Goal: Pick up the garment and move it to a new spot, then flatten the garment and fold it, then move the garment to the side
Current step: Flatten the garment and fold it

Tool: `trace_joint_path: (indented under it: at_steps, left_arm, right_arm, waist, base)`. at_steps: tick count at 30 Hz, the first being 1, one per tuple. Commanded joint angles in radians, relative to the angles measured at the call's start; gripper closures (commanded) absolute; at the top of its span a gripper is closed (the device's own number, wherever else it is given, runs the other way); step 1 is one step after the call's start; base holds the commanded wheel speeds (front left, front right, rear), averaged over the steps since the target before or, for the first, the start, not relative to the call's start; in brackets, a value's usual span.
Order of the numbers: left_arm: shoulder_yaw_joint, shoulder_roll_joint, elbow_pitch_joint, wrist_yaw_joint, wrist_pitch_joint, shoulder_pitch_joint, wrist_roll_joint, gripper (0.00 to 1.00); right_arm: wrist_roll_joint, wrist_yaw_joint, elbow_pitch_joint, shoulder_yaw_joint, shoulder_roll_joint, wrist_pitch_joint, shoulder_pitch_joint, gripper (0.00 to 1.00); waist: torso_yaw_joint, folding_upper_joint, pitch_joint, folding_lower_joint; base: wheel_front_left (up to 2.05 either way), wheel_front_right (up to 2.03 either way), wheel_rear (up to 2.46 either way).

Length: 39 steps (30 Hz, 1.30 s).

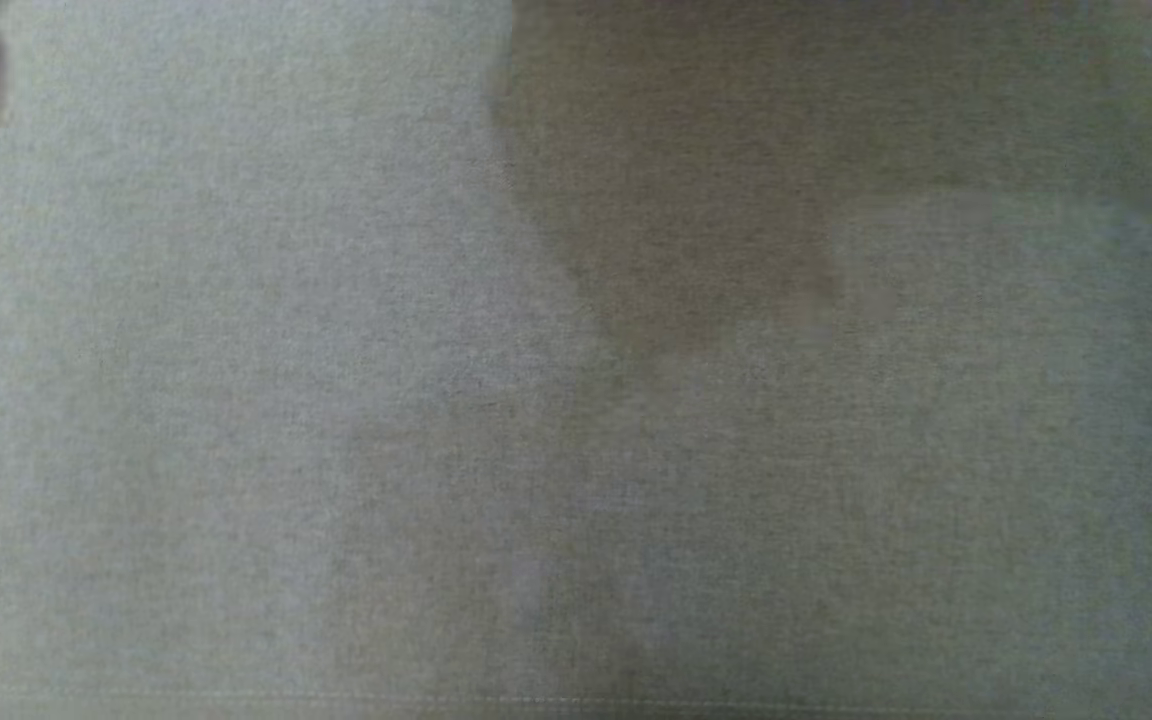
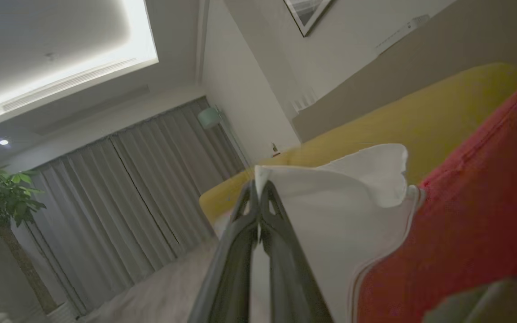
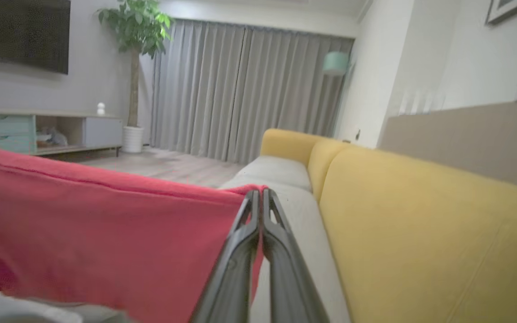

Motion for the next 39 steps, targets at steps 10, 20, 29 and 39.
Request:
trace_joint_path:
  at_steps: [10,20,29,39]
  left_arm:
    - [0.019,0.185,-0.357,0.047,-0.003,0.622,-0.051,1.00]
    - [-0.060,0.312,-0.623,0.148,0.063,1.161,-0.091,1.00]
    - [-0.108,0.339,-0.783,0.210,0.139,1.386,-0.156,1.00]
    - [-0.095,0.272,-0.690,0.159,0.123,1.140,-0.100,1.00]
  right_arm:
    - [0.126,0.007,-0.118,-0.015,-0.048,-0.013,0.483,1.00]
    - [0.097,0.007,-0.310,-0.162,-0.022,-0.014,0.993,1.00]
    - [0.050,0.007,-0.430,-0.239,0.021,0.005,1.283,1.00]
    - [0.048,0.007,-0.399,-0.235,0.067,0.055,1.147,1.00]
  waist:
    - [0.021,0.0000,-0.096,-0.0002]
    - [-0.001,0.0000,-0.263,-0.0002]
    - [-0.024,0.0000,-0.287,-0.0002]
    - [-0.045,0.0000,-0.172,-0.0002]
  base:
    - [0.00,0.00,0.00]
    - [0.00,0.00,0.00]
    - [0.00,0.00,0.00]
    - [0.00,0.00,0.00]
